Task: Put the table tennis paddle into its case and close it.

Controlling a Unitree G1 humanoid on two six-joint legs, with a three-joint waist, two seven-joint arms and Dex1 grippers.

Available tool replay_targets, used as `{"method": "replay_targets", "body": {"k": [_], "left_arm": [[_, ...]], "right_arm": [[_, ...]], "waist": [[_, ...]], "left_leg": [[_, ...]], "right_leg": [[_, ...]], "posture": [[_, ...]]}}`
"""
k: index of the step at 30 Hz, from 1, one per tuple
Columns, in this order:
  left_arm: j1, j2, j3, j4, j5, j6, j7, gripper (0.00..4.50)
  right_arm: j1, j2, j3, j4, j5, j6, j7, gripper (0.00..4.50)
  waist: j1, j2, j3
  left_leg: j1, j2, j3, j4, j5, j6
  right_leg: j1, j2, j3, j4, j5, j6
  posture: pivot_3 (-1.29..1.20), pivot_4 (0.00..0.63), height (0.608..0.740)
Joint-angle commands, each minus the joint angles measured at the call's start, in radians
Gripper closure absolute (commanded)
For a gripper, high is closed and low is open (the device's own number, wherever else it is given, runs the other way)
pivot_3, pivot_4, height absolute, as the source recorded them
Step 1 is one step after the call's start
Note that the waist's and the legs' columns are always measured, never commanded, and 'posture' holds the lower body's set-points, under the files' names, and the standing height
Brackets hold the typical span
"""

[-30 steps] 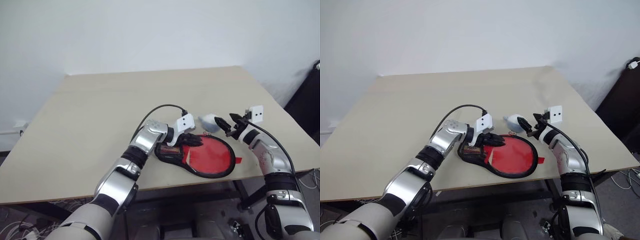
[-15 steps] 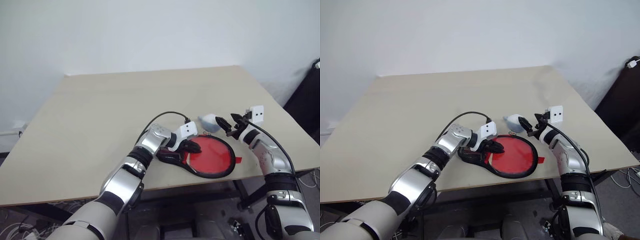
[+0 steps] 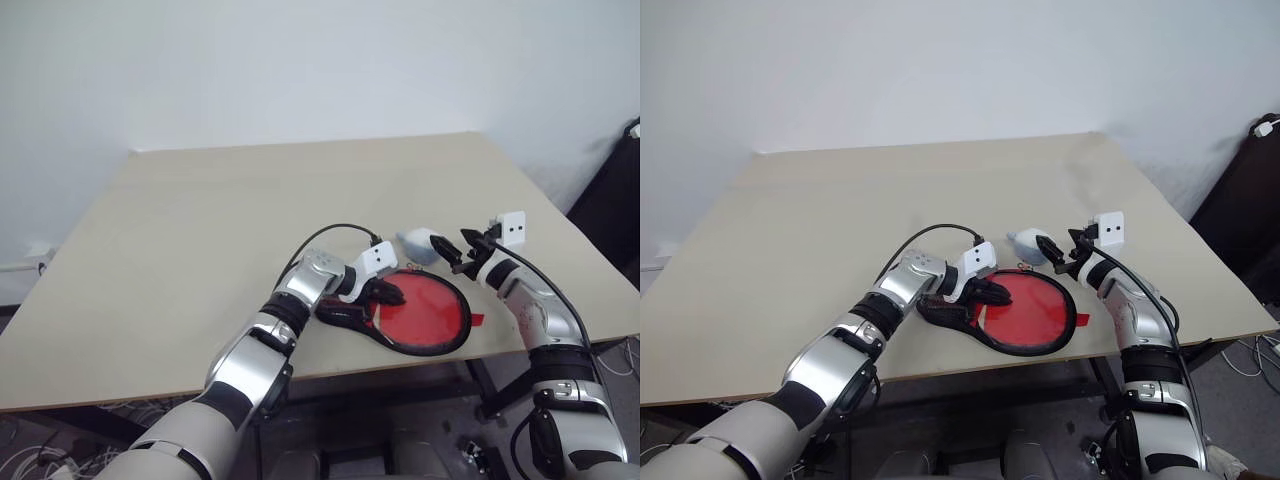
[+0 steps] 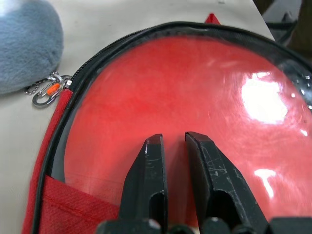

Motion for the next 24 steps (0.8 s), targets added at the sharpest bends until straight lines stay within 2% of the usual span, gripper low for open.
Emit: {"method": "replay_targets", "body": {"k": [1, 17, 24], "left_arm": [[0.007, -0.007, 0.019, 0.009, -0.003, -0.003, 0.026, 3.82], [0.03, -0.021, 0.047, 0.048, 0.007, -0.036, 0.098, 3.82], [0.029, -0.024, 0.048, 0.038, -0.006, -0.003, 0.052, 3.82]], "right_arm": [[-0.025, -0.007, -0.004, -0.053, -0.002, -0.004, -0.003, 0.0], [-0.024, -0.003, 0.015, -0.064, -0.002, 0.008, -0.001, 0.0], [-0.029, -0.011, 0.025, -0.067, -0.008, 0.04, -0.004, 0.0]], "waist": [[0.0, 0.0, 0.0], [0.0, 0.0, 0.0], [-0.001, 0.0, 0.0]], "left_leg": [[0.0, 0.0, 0.0, 0.0, 0.0, 0.0], [0.0, 0.0, 0.001, 0.0, 0.0, 0.0], [0.001, 0.0, 0.001, 0.0, 0.0, 0.0]], "right_leg": [[0.0, 0.0, 0.0, 0.0, 0.0, 0.0], [0.0, 0.0, 0.001, 0.0, 0.0, 0.0], [0.0, 0.0, 0.001, 0.0, 0.001, 0.001]], "posture": [[0.0, 0.0, 0.74], [0.0, 0.0, 0.74], [0.0, 0.0, 0.74]]}}
